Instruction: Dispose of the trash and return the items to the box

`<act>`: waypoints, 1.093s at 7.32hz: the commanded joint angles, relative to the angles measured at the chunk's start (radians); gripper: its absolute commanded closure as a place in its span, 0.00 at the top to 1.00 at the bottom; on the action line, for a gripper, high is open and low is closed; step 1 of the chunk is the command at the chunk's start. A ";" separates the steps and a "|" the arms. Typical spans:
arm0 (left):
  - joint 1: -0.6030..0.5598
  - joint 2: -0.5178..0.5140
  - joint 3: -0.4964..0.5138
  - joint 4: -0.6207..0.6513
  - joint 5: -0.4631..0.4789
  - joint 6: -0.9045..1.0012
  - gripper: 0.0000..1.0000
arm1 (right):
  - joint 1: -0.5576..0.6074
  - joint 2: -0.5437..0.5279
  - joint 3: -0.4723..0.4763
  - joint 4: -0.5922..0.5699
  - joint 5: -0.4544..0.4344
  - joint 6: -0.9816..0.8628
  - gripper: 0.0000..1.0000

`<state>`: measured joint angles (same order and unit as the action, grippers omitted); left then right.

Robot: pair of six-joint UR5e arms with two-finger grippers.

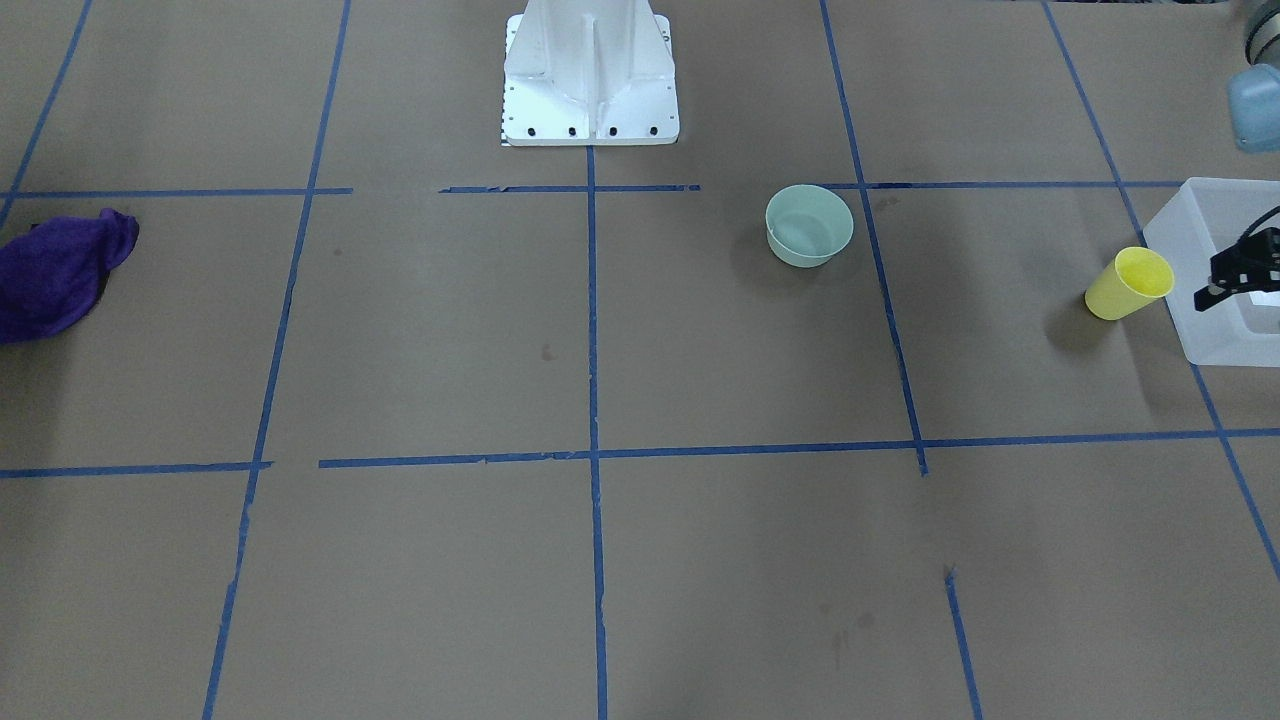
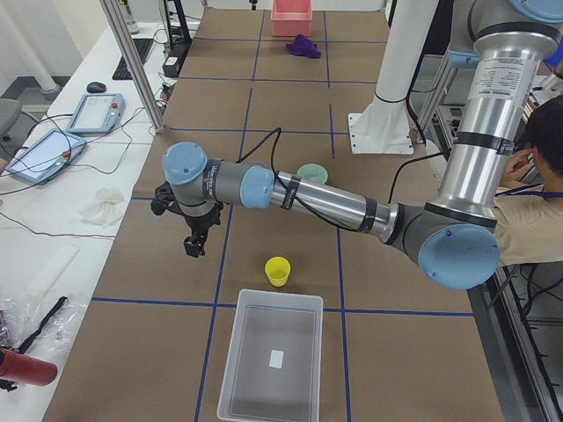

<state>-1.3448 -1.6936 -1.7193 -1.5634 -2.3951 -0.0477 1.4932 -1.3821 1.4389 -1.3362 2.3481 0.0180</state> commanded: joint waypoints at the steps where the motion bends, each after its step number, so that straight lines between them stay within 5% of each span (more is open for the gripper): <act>1: 0.033 0.110 -0.069 -0.101 0.040 -0.352 1.00 | -0.008 0.000 0.003 0.008 0.004 0.022 1.00; 5: 0.096 0.389 -0.054 -0.534 0.040 -0.610 0.98 | -0.031 -0.003 0.055 0.006 0.008 0.046 1.00; 8: 0.162 0.416 -0.030 -0.584 0.075 -0.658 0.98 | -0.042 -0.034 0.117 0.005 0.011 0.071 1.00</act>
<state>-1.2197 -1.2853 -1.7579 -2.1347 -2.3450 -0.6873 1.4556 -1.4024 1.5377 -1.3309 2.3587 0.0849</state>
